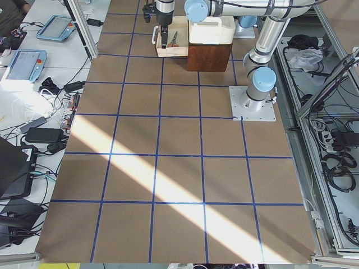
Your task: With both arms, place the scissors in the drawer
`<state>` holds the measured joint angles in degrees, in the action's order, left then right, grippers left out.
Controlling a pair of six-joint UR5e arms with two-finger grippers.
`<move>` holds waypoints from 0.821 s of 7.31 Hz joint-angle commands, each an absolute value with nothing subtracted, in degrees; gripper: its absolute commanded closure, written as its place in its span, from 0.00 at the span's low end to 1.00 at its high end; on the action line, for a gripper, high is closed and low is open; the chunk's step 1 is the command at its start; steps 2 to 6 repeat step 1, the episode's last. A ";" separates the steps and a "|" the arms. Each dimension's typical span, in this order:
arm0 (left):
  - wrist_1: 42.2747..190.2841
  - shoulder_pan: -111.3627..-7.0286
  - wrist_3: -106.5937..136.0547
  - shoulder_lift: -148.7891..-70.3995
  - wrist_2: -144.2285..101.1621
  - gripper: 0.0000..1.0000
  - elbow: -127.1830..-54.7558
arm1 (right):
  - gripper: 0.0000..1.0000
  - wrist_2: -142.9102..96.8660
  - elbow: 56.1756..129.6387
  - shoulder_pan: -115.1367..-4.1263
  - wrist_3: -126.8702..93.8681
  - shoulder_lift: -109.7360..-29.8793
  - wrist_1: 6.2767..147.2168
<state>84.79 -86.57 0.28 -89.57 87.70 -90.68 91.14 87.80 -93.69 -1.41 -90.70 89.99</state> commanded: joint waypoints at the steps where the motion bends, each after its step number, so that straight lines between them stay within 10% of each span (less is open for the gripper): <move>1: 84.73 -86.57 0.35 -89.38 87.37 0.00 -91.05 | 0.00 91.14 87.80 -93.69 -1.41 -90.62 90.09; 6: 84.73 -86.57 0.35 -89.38 87.37 0.00 -91.05 | 0.00 91.14 87.80 -93.69 -1.41 -90.62 90.09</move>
